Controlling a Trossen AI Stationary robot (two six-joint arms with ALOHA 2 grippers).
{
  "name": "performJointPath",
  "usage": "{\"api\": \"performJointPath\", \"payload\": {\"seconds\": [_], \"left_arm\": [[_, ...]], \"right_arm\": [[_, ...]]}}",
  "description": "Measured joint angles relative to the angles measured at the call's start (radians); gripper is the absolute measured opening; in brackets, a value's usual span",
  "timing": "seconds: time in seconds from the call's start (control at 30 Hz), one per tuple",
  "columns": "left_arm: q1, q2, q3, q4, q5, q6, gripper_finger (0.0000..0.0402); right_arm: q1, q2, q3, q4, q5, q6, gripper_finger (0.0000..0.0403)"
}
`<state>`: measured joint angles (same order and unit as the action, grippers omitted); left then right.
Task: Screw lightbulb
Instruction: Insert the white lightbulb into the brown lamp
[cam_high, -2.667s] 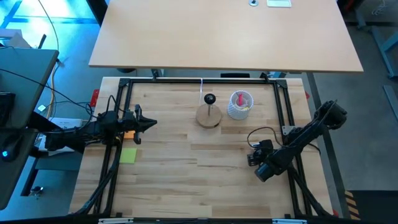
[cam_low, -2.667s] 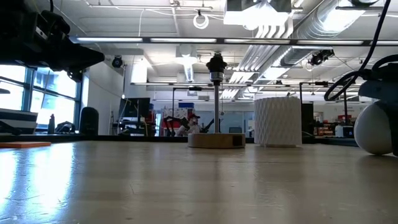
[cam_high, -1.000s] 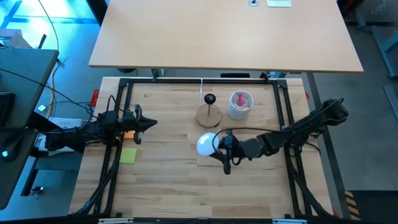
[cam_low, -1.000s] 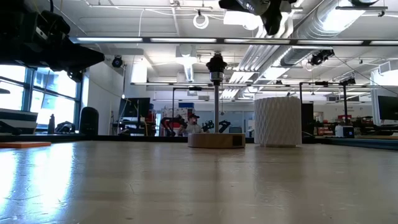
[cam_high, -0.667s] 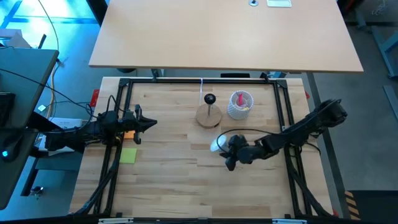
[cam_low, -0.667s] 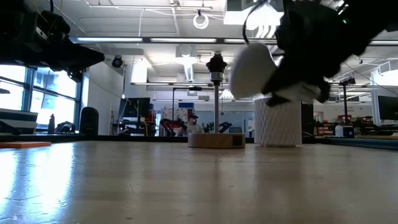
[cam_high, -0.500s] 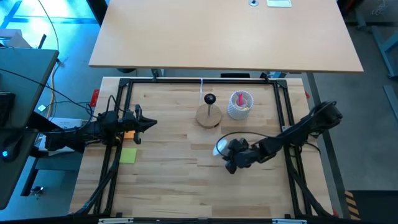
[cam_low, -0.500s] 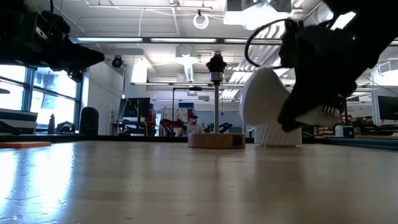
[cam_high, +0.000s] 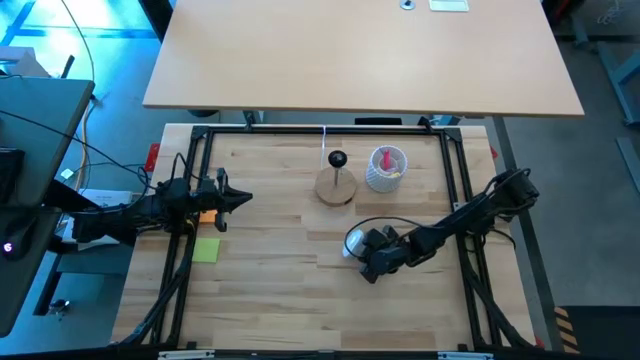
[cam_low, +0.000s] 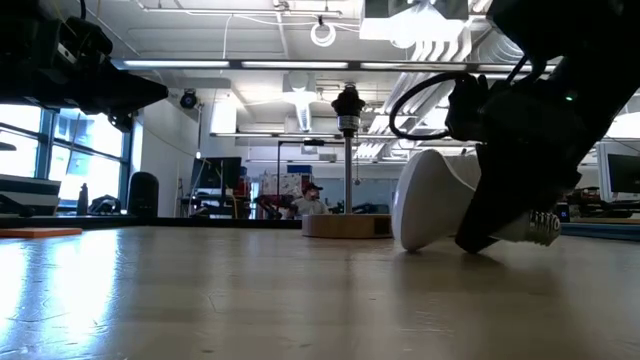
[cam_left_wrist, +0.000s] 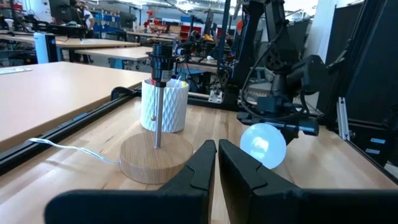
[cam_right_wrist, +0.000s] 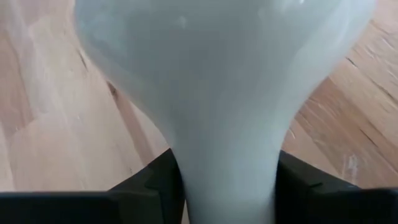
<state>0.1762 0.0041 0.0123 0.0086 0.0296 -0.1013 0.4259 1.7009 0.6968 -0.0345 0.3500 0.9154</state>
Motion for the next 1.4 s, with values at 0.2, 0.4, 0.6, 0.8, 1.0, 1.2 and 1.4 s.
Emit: {"api": "performJointPath", "payload": {"seconds": [0.2, 0.4, 0.6, 0.8, 1.0, 1.2, 1.4], "left_arm": [[0.0, 0.0, 0.0, 0.0, 0.0, 0.0, 0.0017], [0.0, 0.0, 0.0, 0.0, 0.0, 0.0, 0.0017], [0.0, 0.0, 0.0, 0.0, 0.0, 0.0, 0.0017], [0.0, 0.0, 0.0, 0.0, 0.0, 0.0, 0.0017], [0.0, 0.0, 0.0, 0.0, 0.0, 0.0, 0.0017], [0.0, 0.0, 0.0, 0.0, 0.0, 0.0, 0.0017], [0.0, 0.0, 0.0, 0.0, 0.0, 0.0, 0.0017]], "right_arm": [[0.0, -0.003, 0.0, 0.0, -0.012, -0.026, 0.019], [-0.006, -0.028, -0.003, -0.004, -0.037, -0.064, 0.0255], [-0.043, -0.093, -0.006, -0.037, -0.044, -0.111, 0.0298], [-0.079, -0.098, 0.039, -0.089, -0.081, -0.205, 0.03], [-0.121, -0.064, 0.161, -0.27, -0.071, -0.281, 0.03], [-0.147, -0.01, 0.2, -0.294, -0.081, -0.38, 0.03], [-0.167, 0.036, 0.222, -0.279, -0.078, -0.396, 0.0296]]}}
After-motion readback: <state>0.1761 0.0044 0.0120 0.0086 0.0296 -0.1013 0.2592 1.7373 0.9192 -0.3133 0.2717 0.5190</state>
